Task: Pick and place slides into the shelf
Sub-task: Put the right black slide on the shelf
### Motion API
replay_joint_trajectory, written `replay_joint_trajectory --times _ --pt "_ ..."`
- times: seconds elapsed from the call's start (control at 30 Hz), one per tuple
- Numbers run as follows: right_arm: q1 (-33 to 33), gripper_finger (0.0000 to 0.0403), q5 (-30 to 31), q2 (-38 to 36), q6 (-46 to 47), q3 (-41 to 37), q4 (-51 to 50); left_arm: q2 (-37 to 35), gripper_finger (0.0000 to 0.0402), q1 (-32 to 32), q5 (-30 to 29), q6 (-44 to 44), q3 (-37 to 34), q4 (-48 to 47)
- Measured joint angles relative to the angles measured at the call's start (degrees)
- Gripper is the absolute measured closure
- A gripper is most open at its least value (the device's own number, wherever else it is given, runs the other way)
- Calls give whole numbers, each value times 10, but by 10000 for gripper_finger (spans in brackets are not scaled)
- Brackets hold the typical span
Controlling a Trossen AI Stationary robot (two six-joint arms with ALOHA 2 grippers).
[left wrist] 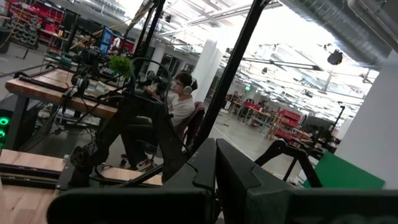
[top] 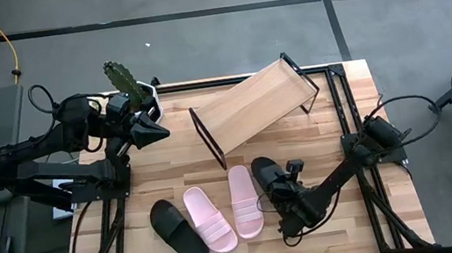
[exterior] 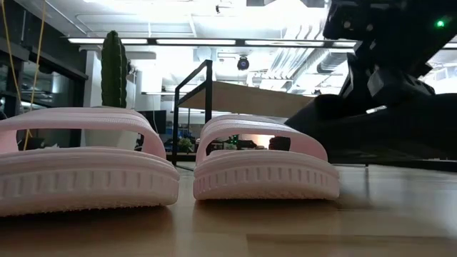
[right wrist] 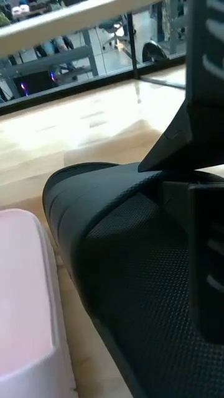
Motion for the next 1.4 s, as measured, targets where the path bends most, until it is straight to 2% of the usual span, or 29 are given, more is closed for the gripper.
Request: replay_joint_trajectory --times 0.2,0.43,1.4 --pt "0 402 17 -5 0 0 -30 0 401 0 0 0 0 -1" --pt "0 402 13 -10 42 0 -98 0 401 0 0 0 0 0" --pt "19 402 24 -152 42 0 -220 0 401 0 0 0 0 0"
